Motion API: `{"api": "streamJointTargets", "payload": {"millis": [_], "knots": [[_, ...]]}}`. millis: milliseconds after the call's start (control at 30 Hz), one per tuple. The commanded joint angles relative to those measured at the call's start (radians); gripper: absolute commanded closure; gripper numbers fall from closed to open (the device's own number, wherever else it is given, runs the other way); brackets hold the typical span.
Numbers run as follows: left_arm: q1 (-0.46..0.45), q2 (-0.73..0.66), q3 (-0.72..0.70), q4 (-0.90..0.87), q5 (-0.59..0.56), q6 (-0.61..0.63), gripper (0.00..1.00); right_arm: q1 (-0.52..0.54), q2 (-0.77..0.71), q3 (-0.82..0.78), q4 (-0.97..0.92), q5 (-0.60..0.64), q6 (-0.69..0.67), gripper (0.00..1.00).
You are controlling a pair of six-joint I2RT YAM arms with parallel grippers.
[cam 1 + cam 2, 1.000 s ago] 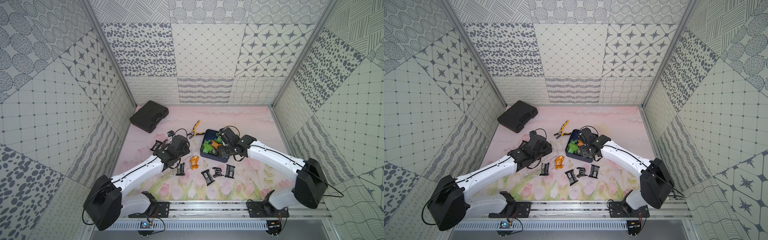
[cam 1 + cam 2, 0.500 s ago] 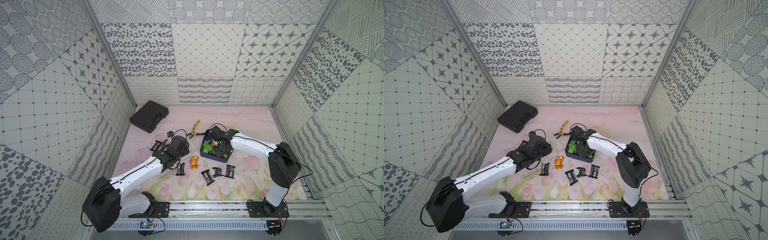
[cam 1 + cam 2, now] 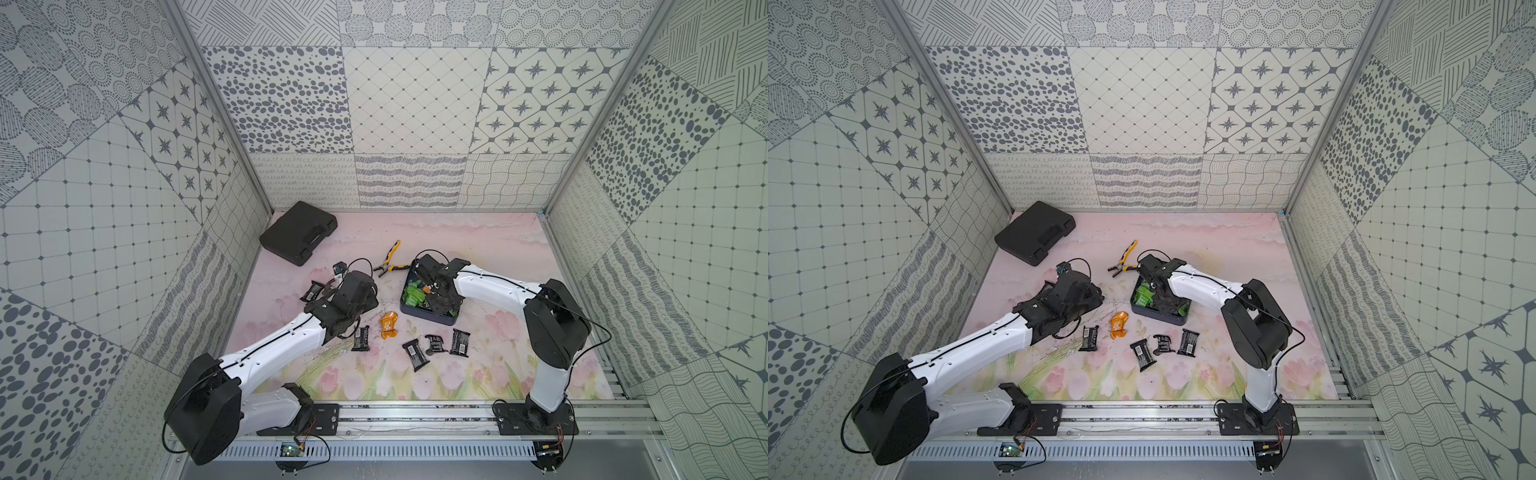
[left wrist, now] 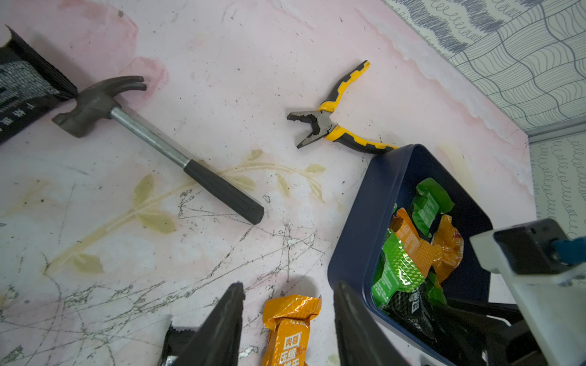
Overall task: Take the cookies out of the storage box
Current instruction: Pick up the cookie from the storage box.
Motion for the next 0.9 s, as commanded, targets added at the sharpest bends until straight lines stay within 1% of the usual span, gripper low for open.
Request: {"api": "streamJointTargets", "payload": {"millis": [0, 233, 367, 600, 867], "knots": [[0.004, 0.003, 0.005, 0.022, -0.01, 0.001, 0.5, 0.004, -0.012, 0.014, -0.015, 0.024, 0.009, 0.83], [0.005, 0.003, 0.008, 0.022, -0.006, -0.004, 0.5, 0.004, -0.069, 0.003, -0.024, 0.054, 0.02, 0.92], [0.006, 0.002, 0.01, 0.022, -0.008, -0.006, 0.5, 0.0, -0.115, -0.007, -0.024, 0.056, 0.032, 0.95], [0.006, -0.01, 0.007, 0.017, -0.012, -0.009, 0.5, -0.026, -0.186, -0.018, -0.023, -0.02, 0.069, 1.0], [0.007, -0.029, 0.007, -0.011, -0.021, -0.041, 0.5, -0.032, -0.274, 0.011, -0.017, -0.093, 0.085, 1.0]]}}
